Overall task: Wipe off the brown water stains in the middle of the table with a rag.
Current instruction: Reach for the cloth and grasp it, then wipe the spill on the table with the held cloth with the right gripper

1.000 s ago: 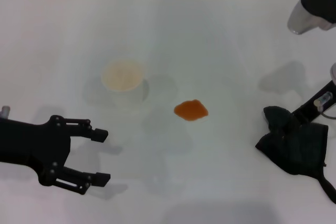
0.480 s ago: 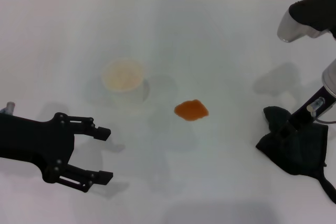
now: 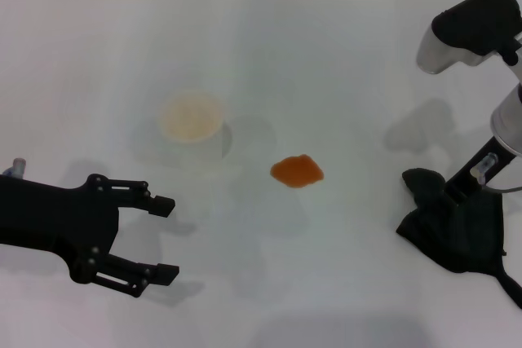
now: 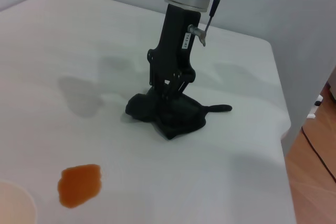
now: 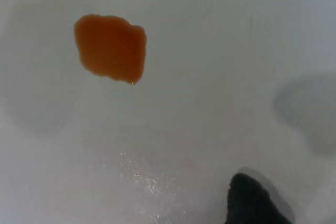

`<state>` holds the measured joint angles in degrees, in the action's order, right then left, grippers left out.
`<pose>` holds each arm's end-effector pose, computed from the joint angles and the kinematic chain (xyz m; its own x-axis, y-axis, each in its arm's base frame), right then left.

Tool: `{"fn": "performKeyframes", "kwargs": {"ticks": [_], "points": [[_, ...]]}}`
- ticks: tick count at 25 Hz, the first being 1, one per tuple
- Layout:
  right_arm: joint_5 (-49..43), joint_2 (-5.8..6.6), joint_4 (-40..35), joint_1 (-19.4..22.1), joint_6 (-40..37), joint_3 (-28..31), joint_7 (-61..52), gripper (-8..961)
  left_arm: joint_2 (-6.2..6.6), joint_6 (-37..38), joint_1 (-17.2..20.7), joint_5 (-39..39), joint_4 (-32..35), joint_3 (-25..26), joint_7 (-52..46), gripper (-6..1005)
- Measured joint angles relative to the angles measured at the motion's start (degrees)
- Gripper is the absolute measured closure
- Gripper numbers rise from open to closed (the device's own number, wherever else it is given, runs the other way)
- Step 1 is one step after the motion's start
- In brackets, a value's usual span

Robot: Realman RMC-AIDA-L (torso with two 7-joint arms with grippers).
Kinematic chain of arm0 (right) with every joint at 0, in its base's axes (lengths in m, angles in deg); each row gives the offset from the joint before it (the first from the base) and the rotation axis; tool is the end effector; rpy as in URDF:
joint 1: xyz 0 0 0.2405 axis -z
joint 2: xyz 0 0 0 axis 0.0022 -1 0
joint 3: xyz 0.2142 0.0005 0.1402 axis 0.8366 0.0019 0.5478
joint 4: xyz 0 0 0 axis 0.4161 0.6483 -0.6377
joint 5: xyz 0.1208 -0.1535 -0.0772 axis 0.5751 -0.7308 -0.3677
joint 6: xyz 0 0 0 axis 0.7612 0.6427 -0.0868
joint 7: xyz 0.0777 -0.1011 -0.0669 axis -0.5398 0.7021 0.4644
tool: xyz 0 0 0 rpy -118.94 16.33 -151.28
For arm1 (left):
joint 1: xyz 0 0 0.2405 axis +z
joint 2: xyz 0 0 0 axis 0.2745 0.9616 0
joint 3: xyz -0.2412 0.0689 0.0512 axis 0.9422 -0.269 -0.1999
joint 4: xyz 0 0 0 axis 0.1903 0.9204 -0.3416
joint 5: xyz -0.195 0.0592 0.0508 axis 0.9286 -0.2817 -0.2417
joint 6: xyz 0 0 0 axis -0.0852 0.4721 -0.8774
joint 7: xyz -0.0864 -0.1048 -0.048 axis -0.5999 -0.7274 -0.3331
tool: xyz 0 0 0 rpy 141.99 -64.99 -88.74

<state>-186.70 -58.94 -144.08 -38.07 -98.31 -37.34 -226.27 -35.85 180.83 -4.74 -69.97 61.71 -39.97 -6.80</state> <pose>0.1938 0.3493 -0.0109 0.5444 -0.7794 0.3102 -0.6231 -0.6233 -0.4725 -0.2448 0.2778 0.0418 0.9501 0.2453 0.1925 0.2384 -0.9694 0.0589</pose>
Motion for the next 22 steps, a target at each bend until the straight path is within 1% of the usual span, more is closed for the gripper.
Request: {"fn": "performKeyframes", "kwargs": {"ticks": [2,6,8,15,19,20,21,22], "points": [[-0.01,0.00,-0.29,-0.13,0.13,-0.47,0.16,784,-0.01,-0.02,0.06,0.00,0.00,0.04,0.07,105],[0.00,0.00,-0.84,-1.22,1.82,-1.99,0.96,820,-0.02,-0.01,0.10,0.00,0.00,-0.12,0.15,105],[-0.06,0.01,-0.03,-2.64,4.16,-2.85,2.21,838,-0.02,0.04,0.14,0.00,0.00,-0.20,0.15,105],[0.45,-0.16,8.79,-10.57,12.46,-4.19,8.71,871,-0.04,0.02,0.11,0.20,0.00,0.15,-0.23,105],[2.70,-0.23,11.89,-13.49,19.06,-9.33,10.70,871,-0.22,-0.01,0.04,0.44,0.00,0.17,-0.39,105],[2.70,-0.23,11.89,-13.49,19.06,-9.33,10.70,871,-0.29,-0.03,0.04,0.49,0.01,0.17,-0.48,105],[6.00,-0.30,12.23,-14.22,22.06,-12.21,12.47,871,-0.33,-0.05,0.03,0.52,0.01,0.17,-0.56,105],[6.51,-0.31,12.25,-14.29,22.34,-12.57,12.67,871,-0.37,-0.06,0.01,0.52,0.01,0.17,-0.67,105]]}}
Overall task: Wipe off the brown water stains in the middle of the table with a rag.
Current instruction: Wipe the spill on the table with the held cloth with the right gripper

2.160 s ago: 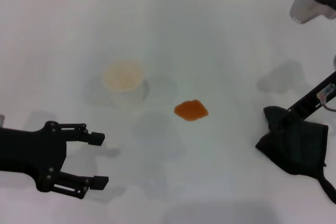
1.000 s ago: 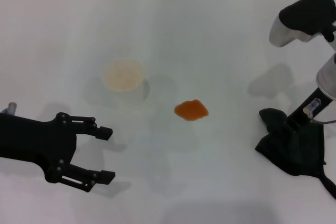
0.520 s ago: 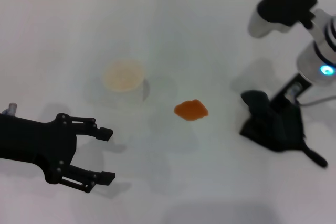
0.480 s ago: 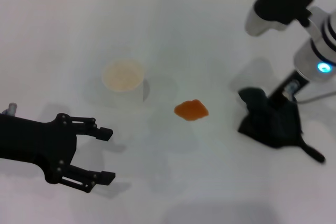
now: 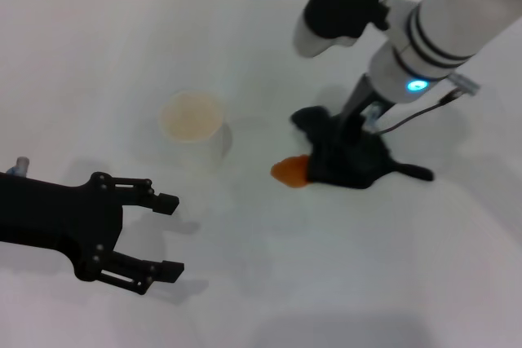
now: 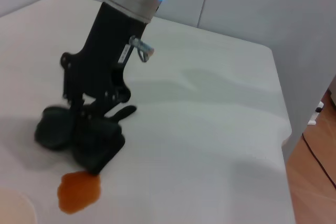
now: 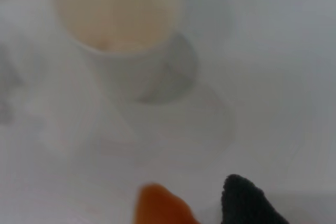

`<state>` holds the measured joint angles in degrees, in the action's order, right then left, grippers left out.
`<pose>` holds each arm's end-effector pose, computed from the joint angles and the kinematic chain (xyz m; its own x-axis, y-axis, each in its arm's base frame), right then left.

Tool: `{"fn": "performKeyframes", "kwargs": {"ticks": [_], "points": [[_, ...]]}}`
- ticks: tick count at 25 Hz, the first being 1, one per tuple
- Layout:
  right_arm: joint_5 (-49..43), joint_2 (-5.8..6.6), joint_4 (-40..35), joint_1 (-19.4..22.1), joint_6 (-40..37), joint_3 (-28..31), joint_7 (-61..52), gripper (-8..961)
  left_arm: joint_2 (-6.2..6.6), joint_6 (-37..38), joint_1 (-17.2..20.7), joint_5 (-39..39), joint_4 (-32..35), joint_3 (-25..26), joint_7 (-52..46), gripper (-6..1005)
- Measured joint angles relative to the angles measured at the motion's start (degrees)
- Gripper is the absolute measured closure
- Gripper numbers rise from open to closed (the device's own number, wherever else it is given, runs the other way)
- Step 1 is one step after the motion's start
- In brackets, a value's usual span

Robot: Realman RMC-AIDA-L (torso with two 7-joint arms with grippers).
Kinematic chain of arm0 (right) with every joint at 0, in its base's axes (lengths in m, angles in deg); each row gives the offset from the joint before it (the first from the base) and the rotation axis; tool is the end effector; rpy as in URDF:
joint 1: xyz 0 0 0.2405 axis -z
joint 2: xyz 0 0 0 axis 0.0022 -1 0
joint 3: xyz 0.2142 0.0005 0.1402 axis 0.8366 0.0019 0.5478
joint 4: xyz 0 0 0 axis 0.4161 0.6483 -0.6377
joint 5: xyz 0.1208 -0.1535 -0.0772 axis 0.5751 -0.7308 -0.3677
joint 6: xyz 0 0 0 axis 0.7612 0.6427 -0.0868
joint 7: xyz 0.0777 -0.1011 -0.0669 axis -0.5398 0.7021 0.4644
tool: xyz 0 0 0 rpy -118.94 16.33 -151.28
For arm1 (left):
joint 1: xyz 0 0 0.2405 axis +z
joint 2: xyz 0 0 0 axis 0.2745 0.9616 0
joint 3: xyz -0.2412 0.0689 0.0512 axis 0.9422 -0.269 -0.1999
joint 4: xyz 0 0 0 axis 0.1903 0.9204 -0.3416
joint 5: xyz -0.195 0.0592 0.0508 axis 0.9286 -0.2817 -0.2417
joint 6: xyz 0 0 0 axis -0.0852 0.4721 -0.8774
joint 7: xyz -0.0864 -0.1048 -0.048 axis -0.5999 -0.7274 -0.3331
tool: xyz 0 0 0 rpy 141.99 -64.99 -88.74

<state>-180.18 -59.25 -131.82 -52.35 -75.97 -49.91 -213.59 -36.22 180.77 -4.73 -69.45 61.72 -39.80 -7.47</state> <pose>0.1189 0.3971 -0.0698 0.8609 -0.3804 0.3379 -0.2329 -0.8851 -0.4030 -0.2426 0.2780 0.0404 0.9444 0.2554 0.2072 0.2480 -0.9668 0.0613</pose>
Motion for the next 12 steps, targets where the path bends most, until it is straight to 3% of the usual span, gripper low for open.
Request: {"fn": "performKeyframes", "kwargs": {"ticks": [12], "points": [[15.09,-0.15,0.48,-1.28,6.54,-12.37,3.93,872,-0.18,-0.02,-0.33,0.03,0.00,0.00,0.06,105]]}}
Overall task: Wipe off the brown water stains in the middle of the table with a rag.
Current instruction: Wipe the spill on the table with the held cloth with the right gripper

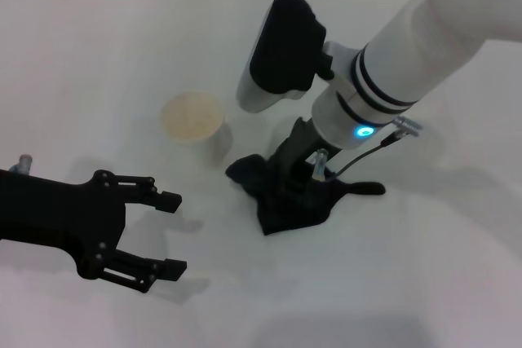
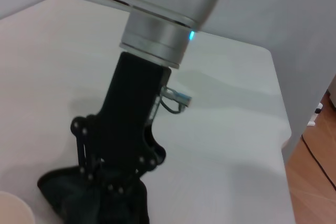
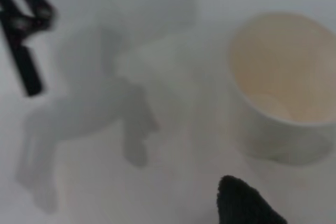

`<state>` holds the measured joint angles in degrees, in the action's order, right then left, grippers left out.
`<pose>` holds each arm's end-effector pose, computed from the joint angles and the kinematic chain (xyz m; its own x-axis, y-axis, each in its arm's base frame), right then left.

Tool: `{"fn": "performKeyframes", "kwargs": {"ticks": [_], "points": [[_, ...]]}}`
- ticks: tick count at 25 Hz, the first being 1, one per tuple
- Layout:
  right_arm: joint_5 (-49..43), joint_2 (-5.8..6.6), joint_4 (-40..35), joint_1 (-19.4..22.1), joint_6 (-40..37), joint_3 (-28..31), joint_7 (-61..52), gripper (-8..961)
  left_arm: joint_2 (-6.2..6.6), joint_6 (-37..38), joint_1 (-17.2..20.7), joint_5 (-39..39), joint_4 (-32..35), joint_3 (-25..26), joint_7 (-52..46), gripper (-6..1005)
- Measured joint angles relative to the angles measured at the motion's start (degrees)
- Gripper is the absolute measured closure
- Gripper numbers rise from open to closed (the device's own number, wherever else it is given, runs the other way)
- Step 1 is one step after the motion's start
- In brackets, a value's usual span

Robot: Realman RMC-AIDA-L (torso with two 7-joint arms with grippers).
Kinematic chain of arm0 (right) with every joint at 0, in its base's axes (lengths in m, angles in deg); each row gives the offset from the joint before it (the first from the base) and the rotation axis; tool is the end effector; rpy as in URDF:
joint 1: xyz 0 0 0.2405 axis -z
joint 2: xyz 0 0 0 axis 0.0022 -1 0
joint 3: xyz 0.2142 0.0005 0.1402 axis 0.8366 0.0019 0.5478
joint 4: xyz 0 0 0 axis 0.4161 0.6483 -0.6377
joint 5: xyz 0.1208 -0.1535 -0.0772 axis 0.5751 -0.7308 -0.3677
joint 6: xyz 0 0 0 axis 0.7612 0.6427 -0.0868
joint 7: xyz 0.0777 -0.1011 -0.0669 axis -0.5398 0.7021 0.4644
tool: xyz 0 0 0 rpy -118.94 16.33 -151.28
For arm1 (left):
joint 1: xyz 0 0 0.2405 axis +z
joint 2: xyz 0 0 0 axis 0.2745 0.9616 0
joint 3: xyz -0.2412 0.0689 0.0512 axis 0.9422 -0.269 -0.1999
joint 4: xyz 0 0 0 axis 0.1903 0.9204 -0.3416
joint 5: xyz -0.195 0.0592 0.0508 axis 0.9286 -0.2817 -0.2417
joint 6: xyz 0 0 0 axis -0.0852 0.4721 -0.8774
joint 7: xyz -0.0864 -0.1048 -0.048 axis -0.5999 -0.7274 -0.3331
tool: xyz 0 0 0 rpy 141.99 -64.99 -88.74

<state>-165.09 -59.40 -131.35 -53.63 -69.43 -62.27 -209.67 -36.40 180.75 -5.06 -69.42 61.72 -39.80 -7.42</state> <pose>0.0942 0.3620 -0.1155 0.9267 -0.2286 0.2984 -0.1682 -0.9621 -0.2148 -0.2403 0.2792 0.0394 0.9454 0.2492 0.2102 0.2413 -0.9684 0.0626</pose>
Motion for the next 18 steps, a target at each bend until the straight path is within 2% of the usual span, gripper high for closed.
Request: {"fn": "performKeyframes", "kwargs": {"ticks": [5,12,18], "points": [[0.40,0.11,1.97,-0.33,2.70,-0.38,1.90,872,0.00,-0.15,0.00,0.07,0.00,0.00,0.07,105],[-9.06,0.15,4.29,-0.40,5.70,3.28,3.07,873,-0.09,-0.60,0.39,0.07,0.00,0.07,0.10,105],[-10.21,0.04,3.72,-0.18,5.30,2.75,3.19,873,-0.17,-0.78,0.41,0.07,-0.01,0.09,-0.10,105]]}}
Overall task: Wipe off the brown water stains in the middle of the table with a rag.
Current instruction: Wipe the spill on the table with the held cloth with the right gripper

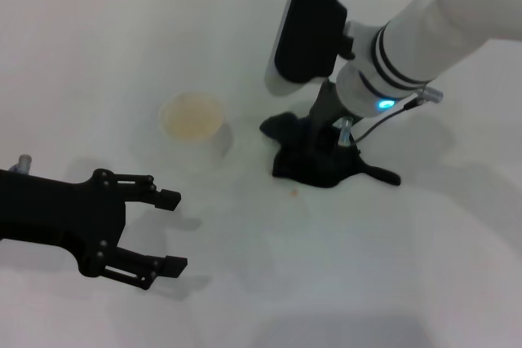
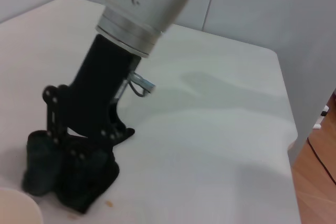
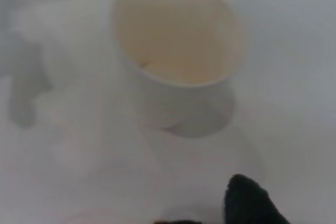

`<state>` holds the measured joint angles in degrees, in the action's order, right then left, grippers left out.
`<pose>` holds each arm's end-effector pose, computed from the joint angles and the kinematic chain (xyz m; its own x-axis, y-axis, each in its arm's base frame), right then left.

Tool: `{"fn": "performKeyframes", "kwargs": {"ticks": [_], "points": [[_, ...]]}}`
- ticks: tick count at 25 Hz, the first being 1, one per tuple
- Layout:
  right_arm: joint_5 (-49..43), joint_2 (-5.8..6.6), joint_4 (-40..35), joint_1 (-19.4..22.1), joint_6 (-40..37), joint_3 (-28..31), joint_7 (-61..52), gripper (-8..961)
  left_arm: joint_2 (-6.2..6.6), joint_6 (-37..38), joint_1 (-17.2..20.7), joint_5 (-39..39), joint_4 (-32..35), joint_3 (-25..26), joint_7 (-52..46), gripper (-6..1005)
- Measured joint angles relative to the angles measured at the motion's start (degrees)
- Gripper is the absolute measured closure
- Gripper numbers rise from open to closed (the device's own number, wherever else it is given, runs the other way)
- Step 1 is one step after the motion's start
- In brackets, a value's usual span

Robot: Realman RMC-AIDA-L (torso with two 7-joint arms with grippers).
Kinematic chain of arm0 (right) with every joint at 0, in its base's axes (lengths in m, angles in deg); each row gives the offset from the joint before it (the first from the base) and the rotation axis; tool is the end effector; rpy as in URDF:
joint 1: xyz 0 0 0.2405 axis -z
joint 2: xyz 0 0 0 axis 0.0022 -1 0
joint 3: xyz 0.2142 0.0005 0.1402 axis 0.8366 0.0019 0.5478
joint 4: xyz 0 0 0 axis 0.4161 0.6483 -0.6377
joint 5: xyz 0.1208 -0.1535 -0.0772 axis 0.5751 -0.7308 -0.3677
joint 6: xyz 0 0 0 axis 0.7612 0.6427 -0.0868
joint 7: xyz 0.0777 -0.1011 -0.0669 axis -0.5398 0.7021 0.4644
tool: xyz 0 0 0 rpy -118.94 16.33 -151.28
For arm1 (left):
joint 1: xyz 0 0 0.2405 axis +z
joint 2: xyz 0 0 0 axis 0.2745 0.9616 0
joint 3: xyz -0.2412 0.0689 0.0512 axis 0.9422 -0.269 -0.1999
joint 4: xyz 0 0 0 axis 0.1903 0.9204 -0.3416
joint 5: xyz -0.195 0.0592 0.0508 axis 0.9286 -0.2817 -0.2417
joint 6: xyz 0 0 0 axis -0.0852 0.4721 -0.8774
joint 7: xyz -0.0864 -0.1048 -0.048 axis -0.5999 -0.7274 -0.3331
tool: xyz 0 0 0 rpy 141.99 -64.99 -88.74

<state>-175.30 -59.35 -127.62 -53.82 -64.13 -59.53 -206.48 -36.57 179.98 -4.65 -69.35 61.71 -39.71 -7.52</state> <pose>0.1136 0.3955 -0.1014 0.9185 -0.1742 0.3549 -0.0391 -0.9333 -0.3571 -0.2421 0.2793 0.0386 0.9419 0.2580 0.2150 0.2531 -0.9661 0.0505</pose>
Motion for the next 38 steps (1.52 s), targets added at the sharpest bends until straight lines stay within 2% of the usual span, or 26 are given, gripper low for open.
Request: {"fn": "performKeyframes", "kwargs": {"ticks": [4,8,11,15,18,19,25,28,31,38], "points": [[2.64,-0.09,-1.45,0.09,-1.86,-3.35,0.13,873,0.00,-0.40,-0.31,0.00,0.00,0.00,-0.03,105],[9.25,-0.08,-2.53,0.13,-3.16,-6.14,2.62,874,0.00,-0.68,-0.48,0.00,0.00,0.00,-0.03,105],[13.97,-0.08,-2.58,0.15,-4.03,-6.63,5.40,876,-0.01,-0.96,-0.60,0.00,0.00,0.00,-0.01,105],[15.06,-0.06,-1.77,0.14,-3.38,-6.42,7.68,876,-0.01,-1.17,-0.72,0.00,0.00,0.00,-0.03,105],[13.44,0.12,0.82,-0.04,-0.81,-4.74,9.20,876,-0.01,-1.17,-0.78,0.01,0.00,0.00,-0.04,105],[11.68,0.19,2.85,-0.12,1.07,-2.09,10.89,876,-0.03,-1.17,-0.72,0.03,0.01,0.00,-0.04,105],[6.87,0.36,5.40,0.16,3.76,4.65,13.90,876,-0.22,-1.26,-0.55,0.21,0.04,0.03,-0.11,105],[6.07,0.49,5.39,0.18,3.80,5.99,14.43,875,-0.25,-1.37,-0.53,0.38,0.05,0.08,-0.12,105],[6.98,0.17,5.00,0.06,2.59,4.80,15.19,875,-0.26,-1.45,-0.75,0.40,-0.01,0.09,-0.12,105],[15.73,0.01,4.06,-1.22,-0.24,-2.95,15.51,875,-0.27,-2.17,-1.57,0.56,0.03,0.09,-0.13,105]]}}
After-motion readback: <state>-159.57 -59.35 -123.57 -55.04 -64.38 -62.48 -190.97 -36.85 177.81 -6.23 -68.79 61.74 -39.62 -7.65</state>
